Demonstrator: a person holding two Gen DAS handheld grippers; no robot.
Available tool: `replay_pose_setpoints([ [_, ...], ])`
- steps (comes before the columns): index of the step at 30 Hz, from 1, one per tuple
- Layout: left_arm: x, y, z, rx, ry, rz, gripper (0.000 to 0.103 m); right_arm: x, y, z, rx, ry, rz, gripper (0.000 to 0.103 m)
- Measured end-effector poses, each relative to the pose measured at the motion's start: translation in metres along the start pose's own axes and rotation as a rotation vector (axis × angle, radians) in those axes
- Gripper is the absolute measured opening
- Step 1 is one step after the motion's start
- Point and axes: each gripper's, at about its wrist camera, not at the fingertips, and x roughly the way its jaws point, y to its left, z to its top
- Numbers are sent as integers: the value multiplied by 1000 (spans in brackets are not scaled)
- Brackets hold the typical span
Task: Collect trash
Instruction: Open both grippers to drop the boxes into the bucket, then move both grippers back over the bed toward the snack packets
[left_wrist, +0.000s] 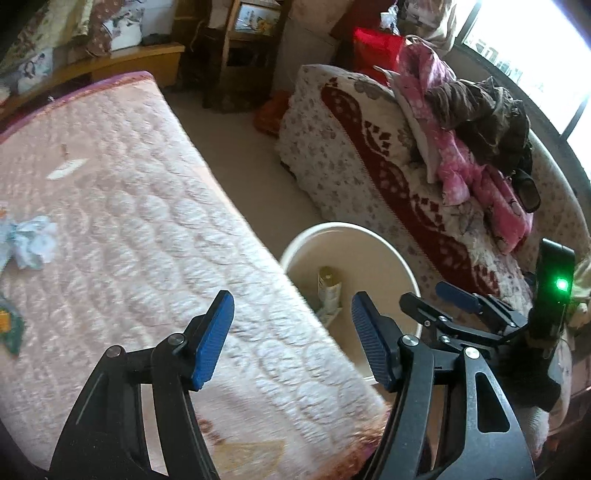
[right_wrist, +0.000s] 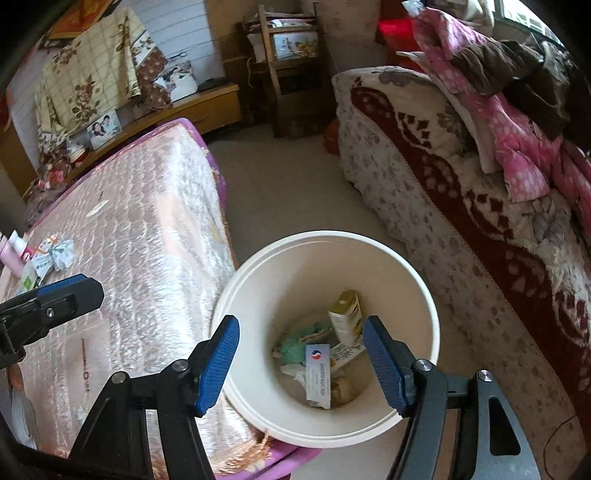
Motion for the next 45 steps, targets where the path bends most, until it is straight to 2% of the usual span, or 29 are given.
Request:
replay_pose_setpoints([
  [11,-44,56,-19,-35,-67,137,65,-11,60,5,-71,-22,73,67],
  [23,-103,148,-49,-169,-107,238,65,-8,159,2,-208,1,180,67],
  [32,-162,252,-84,-270,-109,355,65,5,250,-6,-332,56,317,68],
  [35,-183,294,-92,-302,-111,424,65,13,282,-9,-382,78,375,69],
  [39,-209,359,-94,-404,-129,495,65,26,327,-7,-447,96,462,69],
  [42,-217,404,-93,-481,-137,535,65,40,357,-3,-499,102,485,76],
  [45,-219,444,-93,-559,-146,548,65,55,383,2,-545,115,494,76],
])
